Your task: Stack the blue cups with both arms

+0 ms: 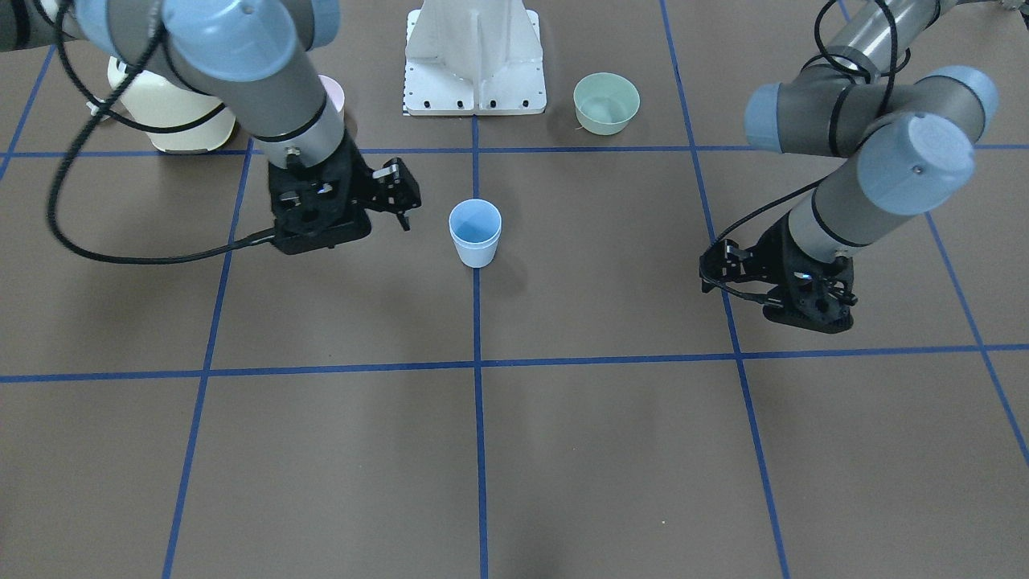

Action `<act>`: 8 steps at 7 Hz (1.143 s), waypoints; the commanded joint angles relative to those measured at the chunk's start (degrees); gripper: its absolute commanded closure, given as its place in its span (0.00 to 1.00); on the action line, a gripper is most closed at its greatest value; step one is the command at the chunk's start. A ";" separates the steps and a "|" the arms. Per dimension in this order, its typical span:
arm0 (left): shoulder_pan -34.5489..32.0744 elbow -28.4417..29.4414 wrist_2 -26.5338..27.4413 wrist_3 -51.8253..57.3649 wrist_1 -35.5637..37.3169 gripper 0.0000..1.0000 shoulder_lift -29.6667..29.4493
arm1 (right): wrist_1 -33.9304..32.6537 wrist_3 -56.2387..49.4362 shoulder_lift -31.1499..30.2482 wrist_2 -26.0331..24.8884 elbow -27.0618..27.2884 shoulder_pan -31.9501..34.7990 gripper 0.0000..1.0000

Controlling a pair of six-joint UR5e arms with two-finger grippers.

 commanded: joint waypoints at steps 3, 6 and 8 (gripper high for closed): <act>-12.73 2.24 -0.11 20.93 0.11 0.02 7.90 | -0.49 -22.34 -14.43 -0.24 -2.23 21.27 0.00; -21.52 4.69 -0.29 31.76 0.11 0.02 13.72 | -0.40 -26.41 -21.55 0.82 -7.00 30.70 0.00; -25.14 7.95 -3.71 35.62 1.60 0.02 13.72 | -0.67 -38.95 -28.93 1.08 -7.61 38.16 0.00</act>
